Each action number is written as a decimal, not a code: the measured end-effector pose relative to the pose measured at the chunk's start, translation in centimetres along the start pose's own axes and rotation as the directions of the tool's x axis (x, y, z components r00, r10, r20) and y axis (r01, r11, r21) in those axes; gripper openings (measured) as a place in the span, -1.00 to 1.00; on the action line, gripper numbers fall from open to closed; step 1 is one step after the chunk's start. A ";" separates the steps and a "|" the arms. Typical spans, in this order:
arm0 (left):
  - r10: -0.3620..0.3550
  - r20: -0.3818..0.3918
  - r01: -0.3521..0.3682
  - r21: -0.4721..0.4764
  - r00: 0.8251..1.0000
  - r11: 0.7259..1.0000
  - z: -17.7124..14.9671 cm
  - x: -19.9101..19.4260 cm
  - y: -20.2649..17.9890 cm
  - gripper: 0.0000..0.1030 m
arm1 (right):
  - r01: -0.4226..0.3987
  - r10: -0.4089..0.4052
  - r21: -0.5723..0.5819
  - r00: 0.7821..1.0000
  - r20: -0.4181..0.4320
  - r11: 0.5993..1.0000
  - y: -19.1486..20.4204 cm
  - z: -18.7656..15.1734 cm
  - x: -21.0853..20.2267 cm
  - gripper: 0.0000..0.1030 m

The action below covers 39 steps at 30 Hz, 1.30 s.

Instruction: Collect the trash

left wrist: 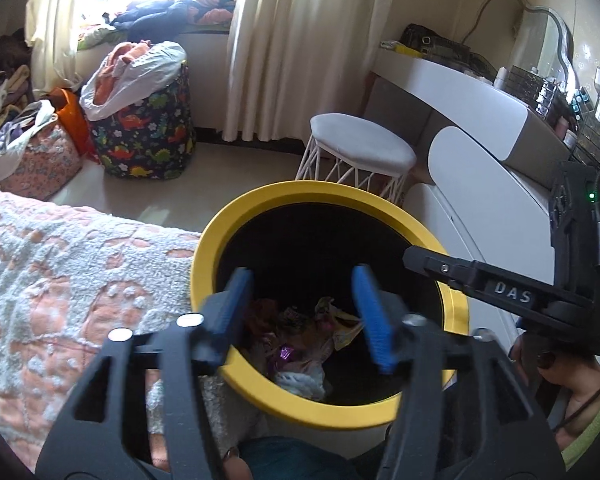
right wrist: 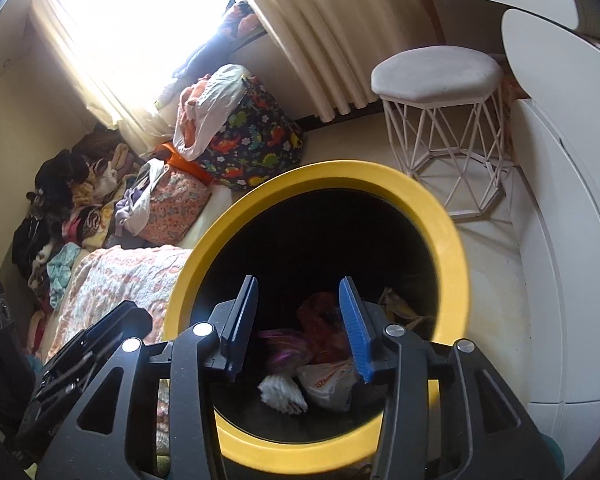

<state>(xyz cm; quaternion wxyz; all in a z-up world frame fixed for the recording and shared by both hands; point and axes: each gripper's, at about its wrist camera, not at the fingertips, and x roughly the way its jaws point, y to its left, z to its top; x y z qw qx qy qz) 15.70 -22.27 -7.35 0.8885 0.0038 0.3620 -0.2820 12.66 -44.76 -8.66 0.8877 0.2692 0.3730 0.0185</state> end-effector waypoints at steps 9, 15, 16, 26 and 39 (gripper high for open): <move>0.048 0.022 -0.047 -0.028 0.999 0.999 -0.5 -2.4 0.8 0.77 | 0.031 -0.028 -0.033 0.995 0.098 0.999 0.6 -0.8 -4.1 0.56; 0.100 0.063 -0.095 -0.078 0.993 0.992 -1.5 -6.0 2.5 0.78 | 0.042 -0.020 -0.116 0.982 0.185 0.992 3.0 -2.3 -6.8 0.87; 0.108 0.067 -0.103 -0.083 0.992 0.991 -1.6 -6.6 2.7 0.78 | 0.045 -0.016 -0.130 0.978 0.210 0.991 3.4 -2.8 -7.2 0.87; 0.241 0.122 -0.223 -0.148 0.963 0.964 -4.9 -12.7 5.5 0.78 | 0.059 0.057 -0.280 0.920 0.388 0.958 8.2 -7.4 -9.3 0.87; 0.343 0.180 -0.310 -0.187 0.922 0.932 -7.6 -16.6 7.1 0.78 | 0.084 0.096 -0.355 0.882 0.462 0.931 10.3 -10.3 -9.9 0.87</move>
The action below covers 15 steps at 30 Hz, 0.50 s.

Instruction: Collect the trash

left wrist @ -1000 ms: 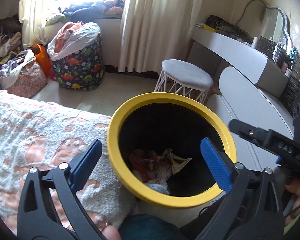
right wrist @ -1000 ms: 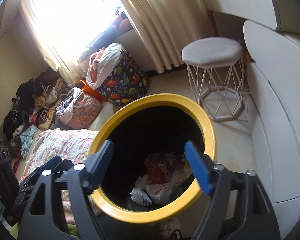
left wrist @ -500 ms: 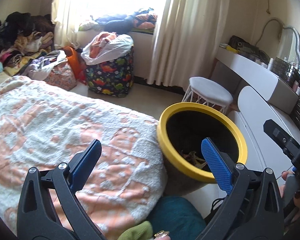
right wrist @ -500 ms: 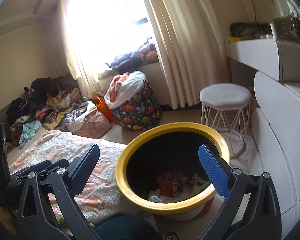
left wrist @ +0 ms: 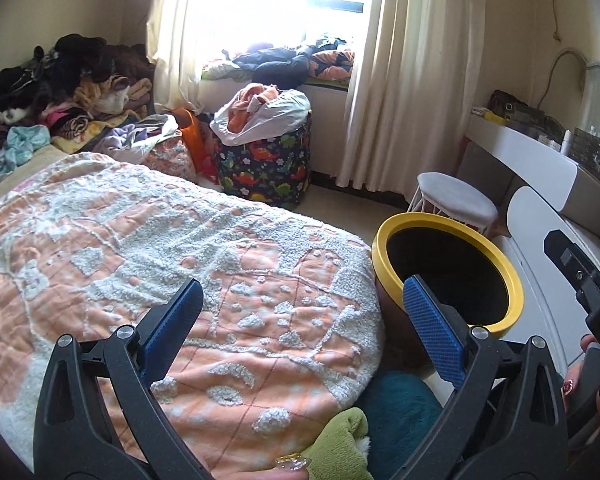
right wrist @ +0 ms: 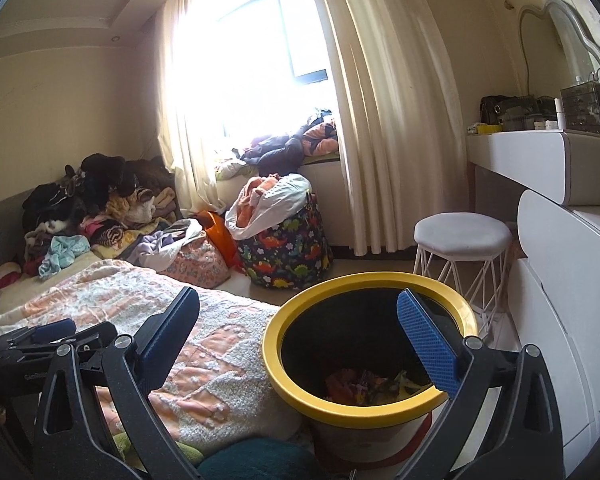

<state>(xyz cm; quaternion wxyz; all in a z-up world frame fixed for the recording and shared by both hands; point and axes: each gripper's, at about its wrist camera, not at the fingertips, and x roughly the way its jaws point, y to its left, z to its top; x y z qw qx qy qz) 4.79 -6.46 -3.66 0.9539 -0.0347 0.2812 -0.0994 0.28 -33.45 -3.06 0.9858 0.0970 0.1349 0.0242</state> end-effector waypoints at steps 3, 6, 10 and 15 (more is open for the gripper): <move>0.001 0.005 -0.001 -0.006 1.000 1.000 -0.1 -0.1 0.2 0.78 | 0.005 -0.005 0.003 1.000 0.001 1.000 -0.1 0.0 0.0 0.87; 0.000 0.010 0.000 -0.003 1.000 1.000 -0.1 -0.1 0.1 0.78 | 0.009 -0.009 0.005 1.000 0.000 1.000 -0.2 0.0 0.1 0.87; 0.000 0.020 0.000 0.004 1.000 1.000 0.0 -0.4 -0.2 0.78 | 0.012 -0.012 0.009 1.000 -0.004 1.000 -0.3 -0.1 0.2 0.87; 0.002 0.024 -0.003 0.005 1.000 1.000 0.0 -0.4 -0.3 0.78 | 0.015 -0.015 0.010 1.000 -0.007 1.000 -0.3 -0.1 0.3 0.87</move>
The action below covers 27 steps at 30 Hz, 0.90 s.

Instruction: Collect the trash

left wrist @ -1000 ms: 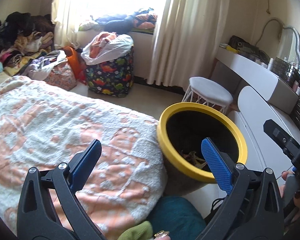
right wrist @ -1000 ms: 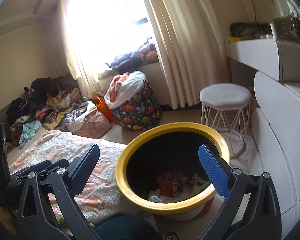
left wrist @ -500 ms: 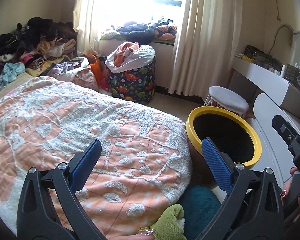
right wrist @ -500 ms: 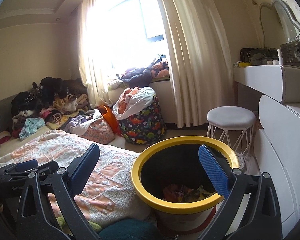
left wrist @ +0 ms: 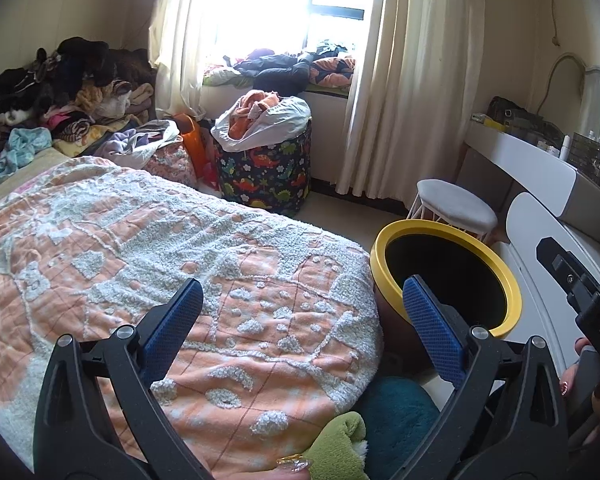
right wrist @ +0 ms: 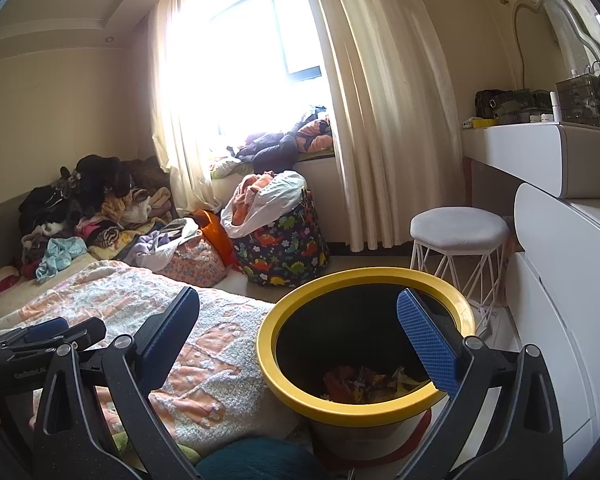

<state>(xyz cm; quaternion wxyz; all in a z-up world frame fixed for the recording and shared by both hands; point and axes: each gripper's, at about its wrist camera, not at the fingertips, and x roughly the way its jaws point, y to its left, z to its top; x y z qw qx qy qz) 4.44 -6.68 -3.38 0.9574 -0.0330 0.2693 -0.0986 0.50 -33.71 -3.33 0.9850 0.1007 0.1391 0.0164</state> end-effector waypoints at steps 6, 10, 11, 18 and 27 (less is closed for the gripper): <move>0.004 -0.001 -0.004 -0.001 1.000 1.000 0.1 0.0 -0.1 0.78 | 0.001 -0.001 0.001 1.000 -0.001 1.000 0.1 0.0 0.0 0.87; 0.003 -0.001 -0.003 0.001 1.000 1.000 0.1 0.0 0.0 0.78 | 0.000 0.000 0.001 1.000 -0.001 1.000 0.0 0.0 0.1 0.87; 0.005 -0.002 -0.005 0.002 1.000 1.000 0.1 0.0 -0.1 0.78 | 0.001 -0.001 0.001 1.000 0.000 1.000 0.0 0.0 0.1 0.87; 0.001 0.002 -0.001 0.001 1.000 1.000 0.1 0.0 0.0 0.78 | 0.000 0.000 0.002 1.000 0.000 1.000 -0.1 0.0 0.1 0.87; 0.003 0.003 -0.003 -0.002 1.000 1.000 0.0 -0.1 0.1 0.78 | 0.000 0.000 0.003 1.000 -0.001 1.000 -0.2 0.0 0.2 0.87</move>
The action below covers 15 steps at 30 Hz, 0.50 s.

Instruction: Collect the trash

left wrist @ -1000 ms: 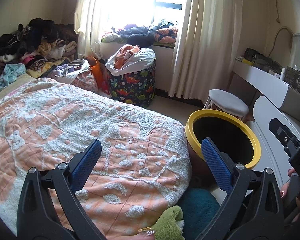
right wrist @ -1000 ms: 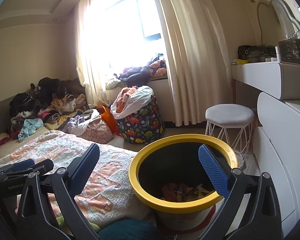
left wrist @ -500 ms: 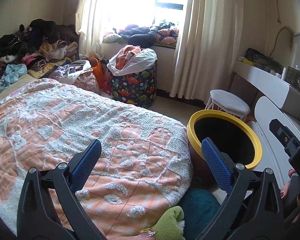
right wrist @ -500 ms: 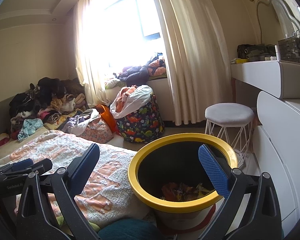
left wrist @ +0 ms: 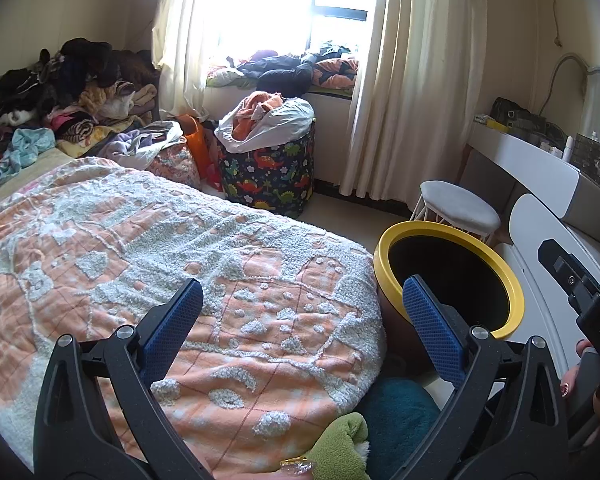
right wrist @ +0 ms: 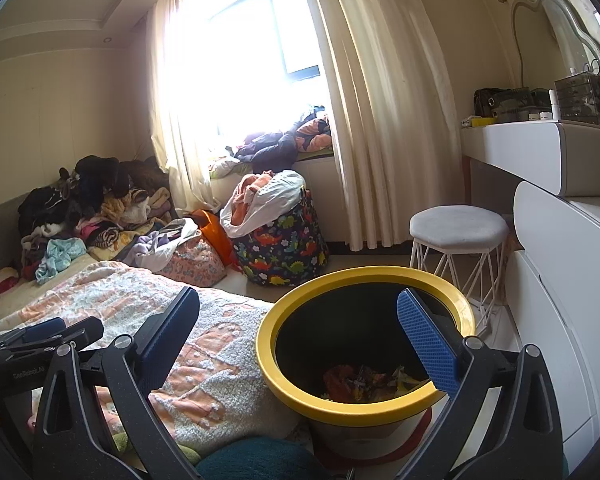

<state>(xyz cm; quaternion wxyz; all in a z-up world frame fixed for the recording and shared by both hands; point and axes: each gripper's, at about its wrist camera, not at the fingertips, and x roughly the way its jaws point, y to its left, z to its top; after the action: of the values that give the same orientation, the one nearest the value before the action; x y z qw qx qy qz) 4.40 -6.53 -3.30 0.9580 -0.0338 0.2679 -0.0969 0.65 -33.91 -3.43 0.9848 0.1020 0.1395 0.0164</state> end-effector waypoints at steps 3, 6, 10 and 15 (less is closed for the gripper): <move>0.000 0.001 0.000 0.000 1.000 1.000 0.0 0.0 0.0 0.78 | 0.000 0.000 0.000 1.000 -0.001 1.000 0.0 0.0 0.0 0.87; 0.000 0.000 0.000 0.001 1.000 1.000 0.0 0.0 0.0 0.78 | -0.001 0.001 0.001 1.000 0.001 1.000 -0.1 0.0 0.0 0.87; -0.004 -0.001 0.004 0.000 1.000 1.000 0.0 0.0 0.0 0.78 | -0.001 0.001 0.001 1.000 -0.001 1.000 -0.1 0.0 0.1 0.87; 0.012 -0.013 -0.012 -0.007 1.000 1.000 0.0 0.1 0.2 0.78 | 0.000 0.000 0.004 1.000 0.001 1.000 0.0 0.0 0.0 0.87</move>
<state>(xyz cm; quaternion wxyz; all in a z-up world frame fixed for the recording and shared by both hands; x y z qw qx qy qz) 4.48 -6.35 -3.39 0.9567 -0.0349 0.2745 -0.0906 0.65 -33.94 -3.39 0.9846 0.1042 0.1391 0.0163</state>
